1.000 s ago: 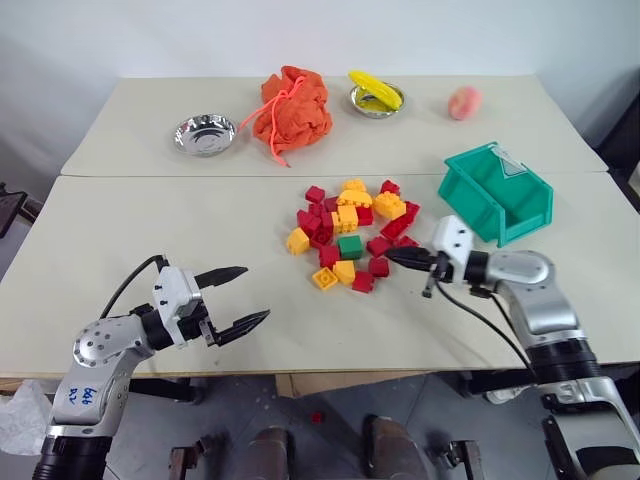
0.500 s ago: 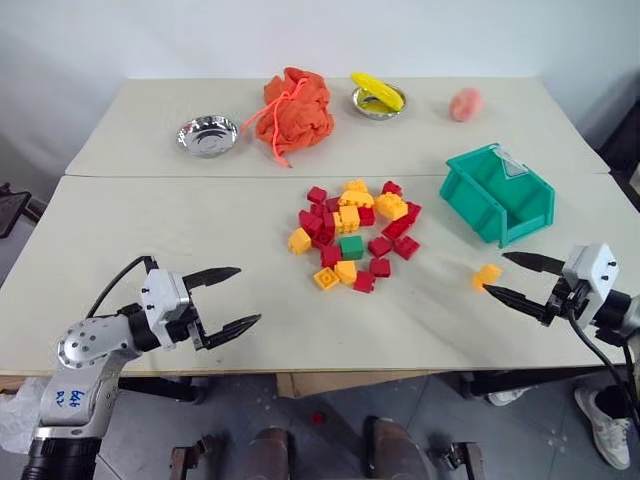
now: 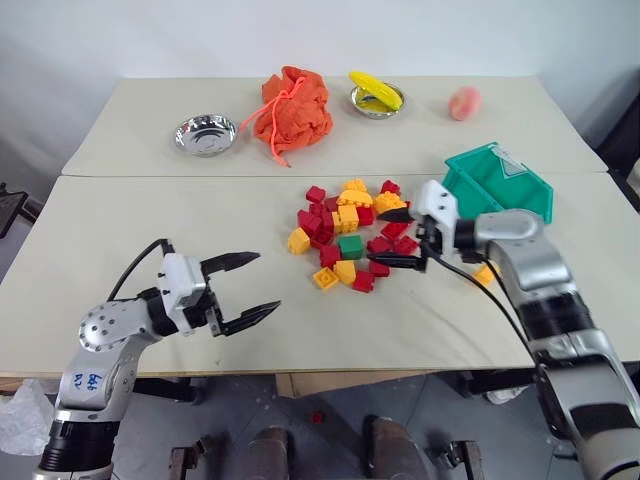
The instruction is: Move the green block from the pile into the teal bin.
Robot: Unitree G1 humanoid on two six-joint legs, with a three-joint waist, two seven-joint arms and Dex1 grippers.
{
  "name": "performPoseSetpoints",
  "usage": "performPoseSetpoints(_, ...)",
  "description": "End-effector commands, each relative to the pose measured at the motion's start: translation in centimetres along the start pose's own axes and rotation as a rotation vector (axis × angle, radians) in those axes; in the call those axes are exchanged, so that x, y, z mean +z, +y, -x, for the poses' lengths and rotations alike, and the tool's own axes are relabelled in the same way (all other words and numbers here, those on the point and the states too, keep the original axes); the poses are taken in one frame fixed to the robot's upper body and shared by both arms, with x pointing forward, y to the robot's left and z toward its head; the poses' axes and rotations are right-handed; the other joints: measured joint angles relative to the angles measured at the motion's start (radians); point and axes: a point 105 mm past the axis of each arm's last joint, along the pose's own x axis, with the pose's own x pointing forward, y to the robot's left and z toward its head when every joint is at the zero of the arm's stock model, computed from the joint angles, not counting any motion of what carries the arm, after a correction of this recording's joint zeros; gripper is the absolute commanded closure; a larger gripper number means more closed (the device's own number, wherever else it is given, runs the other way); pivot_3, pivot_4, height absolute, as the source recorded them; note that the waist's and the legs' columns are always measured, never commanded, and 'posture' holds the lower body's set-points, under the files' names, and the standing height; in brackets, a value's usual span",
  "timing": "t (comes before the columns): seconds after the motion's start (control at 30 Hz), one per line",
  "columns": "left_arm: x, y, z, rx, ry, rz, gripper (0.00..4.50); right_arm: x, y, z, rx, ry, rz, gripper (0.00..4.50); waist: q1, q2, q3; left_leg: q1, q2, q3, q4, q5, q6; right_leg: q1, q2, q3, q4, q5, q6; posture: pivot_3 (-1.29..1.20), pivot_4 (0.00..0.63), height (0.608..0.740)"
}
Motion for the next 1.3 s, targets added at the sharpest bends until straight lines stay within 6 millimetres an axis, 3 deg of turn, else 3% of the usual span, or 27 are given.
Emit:
performPoseSetpoints(0.03, 1.0, -0.2, 0.1, 0.007, -0.022, -0.011, 0.00, -0.2, -0.5, -0.7, 0.060, 0.019, 0.035, 0.03, -0.006, 0.000, 0.000, 0.000, 0.000, 0.000, 0.000, 0.000, 0.000, 0.000, 0.000, 0.000, 0.000, 0.000, 0.000, 0.00, 0.150, 0.740)
performPoseSetpoints(0.2, 0.9, -0.5, 0.3, 0.027, -0.015, -0.006, 0.00, 0.5, -0.3, -2.7, 0.149, 0.011, 0.036, 0.03, -0.019, 0.000, 0.000, 0.000, 0.001, 0.001, -0.001, 0.000, 0.000, 0.000, 0.000, -0.001, -0.001, 0.000, 0.000, 0.00, 0.150, 0.740)
performPoseSetpoints(0.3, 0.8, -0.7, 0.4, 0.037, -0.013, -0.003, 0.00, 0.9, -0.1, -3.7, 0.170, 0.004, 0.052, 0.58, -0.023, 0.000, 0.000, 0.001, 0.001, 0.001, -0.001, 0.000, 0.000, 0.000, 0.000, -0.002, 0.000, 0.000, 0.000, 0.00, 0.150, 0.740)
performPoseSetpoints(0.57, 0.5, -0.7, 0.4, 0.052, -0.007, -0.001, 0.00, 1.6, -0.3, -4.1, 0.151, -0.047, 0.083, 3.04, -0.018, 0.000, 0.000, 0.000, 0.001, 0.000, 0.000, 0.000, -0.001, 0.000, 0.000, -0.001, 0.000, 0.000, 0.000, 0.00, 0.150, 0.740)
performPoseSetpoints(0.63, 0.6, -0.7, 0.2, 0.056, -0.011, -0.002, 0.00, 2.0, -0.9, -3.4, 0.113, -0.079, 0.107, 3.03, -0.018, 0.000, 0.000, 0.000, 0.001, 0.000, 0.000, 0.000, -0.001, 0.000, 0.000, -0.001, 0.000, 0.000, 0.000, 0.00, 0.150, 0.740)
performPoseSetpoints(0.73, 0.8, -0.6, 0.0, 0.066, -0.032, 0.001, 0.00, 3.1, -1.7, -1.6, 0.054, -0.172, 0.129, 3.03, -0.013, 0.000, 0.000, 0.000, 0.001, 0.000, 0.000, -0.001, -0.001, 0.000, 0.000, -0.001, 0.000, 0.000, 0.000, 0.00, 0.150, 0.740)
performPoseSetpoints(0.83, 1.1, -0.3, -0.7, 0.104, -0.087, 0.026, 0.00, 4.7, -3.6, 2.4, -0.109, -0.331, 0.082, 3.03, -0.005, 0.000, 0.000, 0.000, 0.001, 0.000, 0.001, -0.001, -0.001, 0.000, 0.000, -0.002, 0.000, 0.000, 0.000, 0.00, 0.150, 0.740)
performPoseSetpoints(0.9, 1.3, 0.0, -1.3, 0.129, -0.118, 0.040, 0.00, 4.7, -4.9, 5.0, -0.252, -0.359, 0.050, 3.03, -0.002, 0.000, 0.000, -0.001, 0.001, 0.000, 0.001, -0.001, -0.001, 0.000, 0.000, -0.002, 0.000, 0.000, 0.000, 0.00, 0.150, 0.740)
performPoseSetpoints(1.0, 1.2, 0.7, -2.7, 0.188, -0.164, 0.067, 0.00, 2.7, -8.0, 10.4, -0.579, -0.296, -0.012, 3.03, 0.008, 0.000, 0.000, -0.001, 0.001, 0.000, 0.002, -0.001, -0.001, 0.000, 0.000, -0.002, 0.000, 0.000, 0.000, 0.00, 0.150, 0.740)
performPoseSetpoints(1.13, 0.7, 0.9, -4.0, 0.170, -0.167, 0.078, 0.00, 0.8, -10.6, 15.0, -0.871, -0.189, -0.040, 3.03, 0.008, 0.001, 0.000, 0.000, 0.001, 0.004, 0.001, -0.001, -0.001, 0.000, 0.000, -0.001, 0.000, 0.000, 0.000, 0.00, 0.150, 0.740)
performPoseSetpoints(1.2, 0.6, 0.9, -4.5, 0.146, -0.169, 0.079, 0.00, 0.2, -11.6, 16.7, -0.985, -0.146, -0.051, 3.03, 0.005, 0.001, 0.000, 0.001, 0.001, 0.004, 0.001, -0.001, -0.001, 0.000, 0.000, -0.001, 0.000, 0.000, 0.000, 0.00, 0.150, 0.740)
performPoseSetpoints(1.3, 0.7, 1.1, -4.9, 0.129, -0.177, 0.075, 0.00, -0.9, -12.2, 17.6, -1.053, -0.033, -0.032, 3.03, -0.005, 0.001, 0.000, 0.000, 0.001, 0.004, 0.000, -0.001, -0.001, -0.001, 0.000, -0.001, 0.000, 0.000, 0.000, 0.00, 0.150, 0.740)
